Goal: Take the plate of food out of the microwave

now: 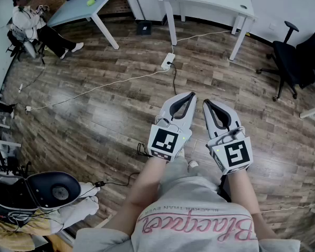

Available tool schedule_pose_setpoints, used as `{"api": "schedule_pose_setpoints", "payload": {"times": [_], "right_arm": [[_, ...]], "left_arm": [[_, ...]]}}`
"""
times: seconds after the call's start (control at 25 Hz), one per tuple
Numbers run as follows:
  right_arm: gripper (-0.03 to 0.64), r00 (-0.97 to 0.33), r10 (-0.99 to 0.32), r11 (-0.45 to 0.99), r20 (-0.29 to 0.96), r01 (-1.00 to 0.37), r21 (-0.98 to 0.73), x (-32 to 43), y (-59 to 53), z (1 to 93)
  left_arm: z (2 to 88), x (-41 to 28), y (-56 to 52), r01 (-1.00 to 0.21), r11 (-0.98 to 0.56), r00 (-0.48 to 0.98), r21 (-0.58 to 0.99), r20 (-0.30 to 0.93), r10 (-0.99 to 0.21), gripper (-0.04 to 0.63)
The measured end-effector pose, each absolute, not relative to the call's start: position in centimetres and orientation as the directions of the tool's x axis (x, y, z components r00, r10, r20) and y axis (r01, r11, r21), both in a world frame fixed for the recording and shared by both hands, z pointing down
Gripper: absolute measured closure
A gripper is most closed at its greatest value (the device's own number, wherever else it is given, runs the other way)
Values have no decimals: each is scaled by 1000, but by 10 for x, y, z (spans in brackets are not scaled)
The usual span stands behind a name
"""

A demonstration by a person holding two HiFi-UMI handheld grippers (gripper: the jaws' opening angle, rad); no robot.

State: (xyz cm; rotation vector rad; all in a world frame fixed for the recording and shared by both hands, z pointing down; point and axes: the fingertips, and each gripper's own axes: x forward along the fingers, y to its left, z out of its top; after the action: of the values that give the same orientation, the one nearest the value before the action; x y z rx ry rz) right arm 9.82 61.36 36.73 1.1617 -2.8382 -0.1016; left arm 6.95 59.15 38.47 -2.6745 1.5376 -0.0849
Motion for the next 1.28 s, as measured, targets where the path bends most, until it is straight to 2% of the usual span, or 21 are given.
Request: {"api": "schedule_pose_setpoints", "payload": {"times": [0.6, 1.0, 1.28], "right_arm": [[606, -755, -656, 751, -8, -653, 99, 115, 669, 360], [606, -728, -685, 724, -7, -682, 102, 121, 653, 357], [606, -712, -702, 710, -8, -700, 78, 101, 629, 356]], "left_arm": [[364, 91, 642, -882, -456, 462, -117, -33, -886, 589], [358, 86, 620, -877, -468, 476, -110, -54, -878, 589], [353, 72, 607, -836, -524, 538, -162, -56, -841, 589]]}}
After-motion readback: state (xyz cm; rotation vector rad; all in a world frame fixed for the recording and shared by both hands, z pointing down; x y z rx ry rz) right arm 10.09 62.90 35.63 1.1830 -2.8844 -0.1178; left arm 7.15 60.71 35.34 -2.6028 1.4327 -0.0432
